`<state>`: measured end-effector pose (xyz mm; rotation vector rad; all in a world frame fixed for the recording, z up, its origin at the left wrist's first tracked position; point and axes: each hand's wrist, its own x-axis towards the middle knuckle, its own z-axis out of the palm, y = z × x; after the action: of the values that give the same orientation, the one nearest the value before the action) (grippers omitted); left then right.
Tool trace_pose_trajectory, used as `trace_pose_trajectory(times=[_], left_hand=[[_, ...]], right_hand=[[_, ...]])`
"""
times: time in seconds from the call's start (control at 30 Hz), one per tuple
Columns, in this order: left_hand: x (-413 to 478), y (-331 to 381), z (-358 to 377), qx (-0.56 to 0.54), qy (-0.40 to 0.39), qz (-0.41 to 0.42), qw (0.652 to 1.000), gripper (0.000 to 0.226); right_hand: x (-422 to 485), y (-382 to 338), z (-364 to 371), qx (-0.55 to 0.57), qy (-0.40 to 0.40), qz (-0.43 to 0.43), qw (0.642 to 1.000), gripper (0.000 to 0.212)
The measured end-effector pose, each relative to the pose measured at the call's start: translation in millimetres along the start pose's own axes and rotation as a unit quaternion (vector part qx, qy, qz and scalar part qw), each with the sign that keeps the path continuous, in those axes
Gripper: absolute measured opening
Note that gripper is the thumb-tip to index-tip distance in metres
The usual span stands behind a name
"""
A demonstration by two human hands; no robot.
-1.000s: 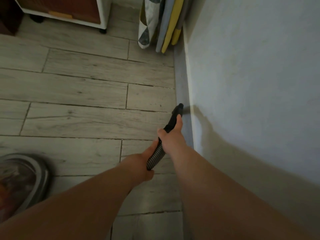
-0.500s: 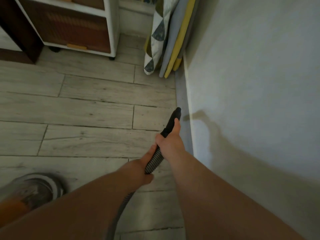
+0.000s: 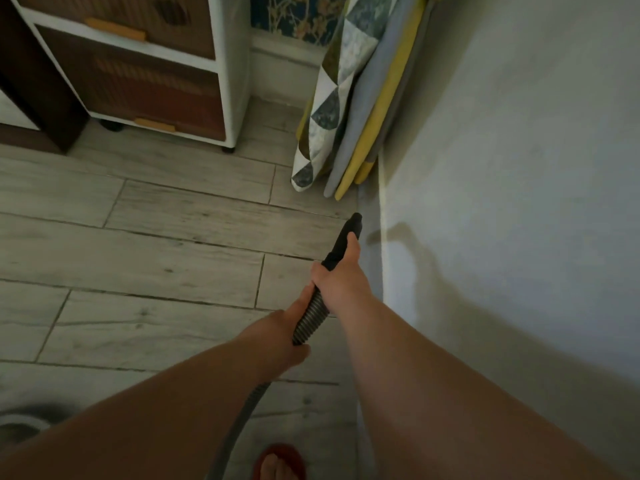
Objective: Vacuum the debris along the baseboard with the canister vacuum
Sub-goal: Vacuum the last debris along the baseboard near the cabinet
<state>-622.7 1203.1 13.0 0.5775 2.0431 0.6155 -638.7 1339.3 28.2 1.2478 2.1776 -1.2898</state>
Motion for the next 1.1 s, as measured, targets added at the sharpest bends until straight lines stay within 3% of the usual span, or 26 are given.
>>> trace_pose_trajectory(times=[0.33,0.53,0.77,1.1], left_hand=[[102.4,32.7,-7.5,-0.057,-0.032,-0.037,0.997,0.095],[145.1,34.5,-25.4,-0.053,-0.029,-0.053,0.997,0.097],[133.5,27.5,-17.8,-0.084,-0.049,-0.079,0.992,0.096],[87.3,15.2,-19.4,-0.034,-0.097,-0.068,0.992,0.096]], right_hand=[[107.6,-17.2,-23.2,-0.179,-0.02,-0.031,0.983,0.09],[153.7,-35.1,-26.1,-0.203,-0.022,-0.031,0.979,0.092],[147.6,-30.1,-13.0,-0.268,-0.035,-0.017,0.963,0.092],[100.0,-14.3,1.5,-0.247,-0.03,0.024,0.968,0.091]])
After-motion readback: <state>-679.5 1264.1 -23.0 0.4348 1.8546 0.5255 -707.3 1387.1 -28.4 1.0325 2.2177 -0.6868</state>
